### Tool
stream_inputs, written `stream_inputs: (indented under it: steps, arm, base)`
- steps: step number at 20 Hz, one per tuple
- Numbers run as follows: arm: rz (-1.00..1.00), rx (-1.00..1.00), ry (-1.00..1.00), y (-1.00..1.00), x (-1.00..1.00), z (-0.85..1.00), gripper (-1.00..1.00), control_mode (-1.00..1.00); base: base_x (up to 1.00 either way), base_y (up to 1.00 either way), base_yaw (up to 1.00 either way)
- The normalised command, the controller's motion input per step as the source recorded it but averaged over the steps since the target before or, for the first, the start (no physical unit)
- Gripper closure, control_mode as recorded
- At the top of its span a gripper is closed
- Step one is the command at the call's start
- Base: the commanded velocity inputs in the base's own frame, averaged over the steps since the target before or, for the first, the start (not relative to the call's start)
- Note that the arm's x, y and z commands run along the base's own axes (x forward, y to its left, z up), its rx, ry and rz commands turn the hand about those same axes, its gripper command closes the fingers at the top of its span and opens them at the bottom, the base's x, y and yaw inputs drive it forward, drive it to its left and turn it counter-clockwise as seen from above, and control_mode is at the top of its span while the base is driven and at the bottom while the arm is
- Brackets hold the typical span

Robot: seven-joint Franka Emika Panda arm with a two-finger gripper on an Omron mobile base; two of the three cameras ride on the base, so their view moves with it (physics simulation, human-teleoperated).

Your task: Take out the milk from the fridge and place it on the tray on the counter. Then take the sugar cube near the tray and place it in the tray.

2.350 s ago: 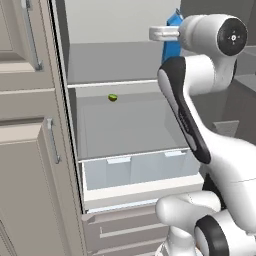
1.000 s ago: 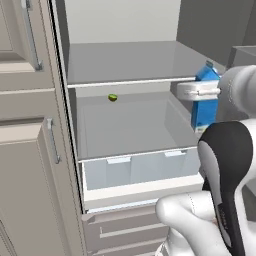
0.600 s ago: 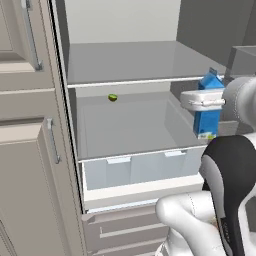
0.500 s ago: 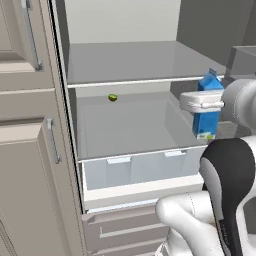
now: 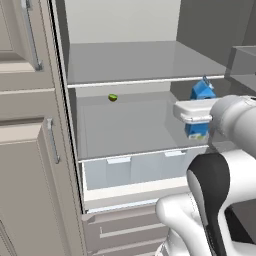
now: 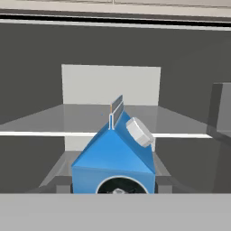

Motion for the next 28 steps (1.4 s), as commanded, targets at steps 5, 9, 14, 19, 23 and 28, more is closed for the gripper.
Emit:
stream_inputs:
  steps: [5,9,14,19,23,28]
  arm:
    - [0.0,0.0,0.0,0.0,0.0,0.0,1.0,1.0]
    - [0.0,0.0,0.0,0.0,0.0,0.0,1.0,1.0]
    - [0.0,0.0,0.0,0.0,0.0,0.0,1.0,1.0]
    - [0.0,0.0,0.0,0.0,0.0,0.0,1.0,1.0]
    - [0.0,0.0,0.0,0.0,0.0,0.0,1.0,1.0]
    - [0.0,0.0,0.0,0.0,0.0,0.0,1.0,1.0]
  base:
    - [-0.03,0.0,0.0]
    - [-0.47,0.14,-0.04]
    - [-0.91,0.15,0.0]
    - [-1.0,0.5,0.0]
    - [-1.0,0.98,-0.03]
    - [-0.99,1.0,-0.07]
